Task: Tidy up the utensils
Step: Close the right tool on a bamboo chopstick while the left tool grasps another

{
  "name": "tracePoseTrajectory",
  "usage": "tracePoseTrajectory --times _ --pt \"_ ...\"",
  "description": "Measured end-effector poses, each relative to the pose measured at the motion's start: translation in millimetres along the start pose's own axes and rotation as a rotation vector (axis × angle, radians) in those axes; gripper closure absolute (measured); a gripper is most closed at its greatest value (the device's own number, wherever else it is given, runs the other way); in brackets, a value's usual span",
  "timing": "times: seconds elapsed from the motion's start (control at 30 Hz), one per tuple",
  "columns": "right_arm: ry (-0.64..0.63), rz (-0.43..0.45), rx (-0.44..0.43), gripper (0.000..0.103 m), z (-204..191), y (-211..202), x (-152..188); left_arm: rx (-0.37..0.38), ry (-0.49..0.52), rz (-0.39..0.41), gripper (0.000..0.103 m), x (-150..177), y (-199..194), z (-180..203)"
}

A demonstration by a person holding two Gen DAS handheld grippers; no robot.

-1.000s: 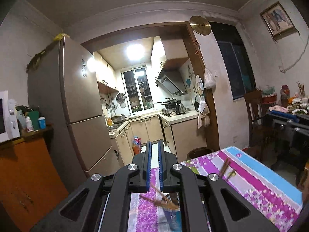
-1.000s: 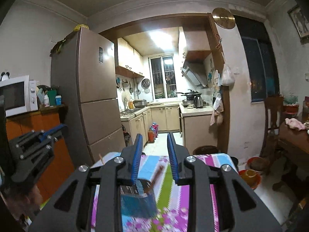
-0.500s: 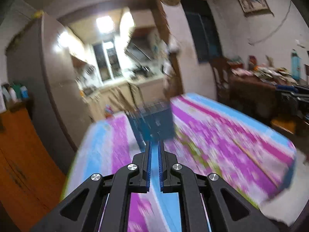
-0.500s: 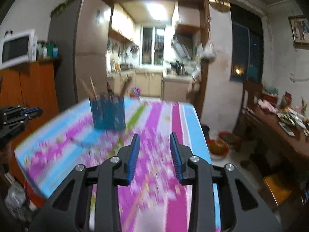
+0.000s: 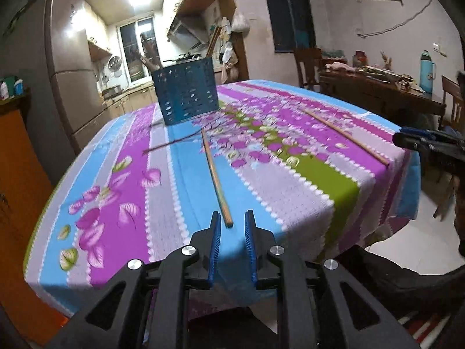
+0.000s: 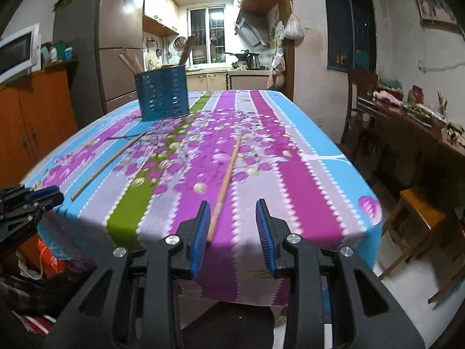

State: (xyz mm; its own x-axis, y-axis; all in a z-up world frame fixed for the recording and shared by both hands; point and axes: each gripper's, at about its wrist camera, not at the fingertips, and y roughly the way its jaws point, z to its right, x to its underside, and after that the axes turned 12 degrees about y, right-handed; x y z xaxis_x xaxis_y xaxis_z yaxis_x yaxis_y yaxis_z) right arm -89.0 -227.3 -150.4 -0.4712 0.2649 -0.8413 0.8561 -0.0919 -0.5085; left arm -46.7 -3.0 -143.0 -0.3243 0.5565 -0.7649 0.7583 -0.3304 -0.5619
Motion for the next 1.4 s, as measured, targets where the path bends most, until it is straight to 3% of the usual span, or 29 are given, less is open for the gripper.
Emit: tracePoseTrajectory --times 0.37,0.6,0.67,1.03,1.4 --pt "-0.023 -0.005 0.051 0.072 -6.9 21.4 17.3 -0.093 -0.04 0.031 0.083 7.0 21.5 0.3" --pt "-0.03 0.068 0.084 0.073 -10.3 15.7 29.5 -0.137 -0.019 0.065 0.083 8.7 20.3 8.1" --pt "-0.019 0.082 0.08 0.079 -11.2 15.1 31.5 -0.143 -0.016 0.072 0.083 9.5 20.6 8.6" --pt "0.014 0.105 0.041 0.097 -14.4 15.5 35.6 -0.129 -0.028 0.108 0.087 13.4 23.0 8.7" --pt "0.042 0.098 0.03 0.098 -13.9 14.8 33.1 -0.088 -0.035 0.133 0.095 14.4 25.5 4.3"
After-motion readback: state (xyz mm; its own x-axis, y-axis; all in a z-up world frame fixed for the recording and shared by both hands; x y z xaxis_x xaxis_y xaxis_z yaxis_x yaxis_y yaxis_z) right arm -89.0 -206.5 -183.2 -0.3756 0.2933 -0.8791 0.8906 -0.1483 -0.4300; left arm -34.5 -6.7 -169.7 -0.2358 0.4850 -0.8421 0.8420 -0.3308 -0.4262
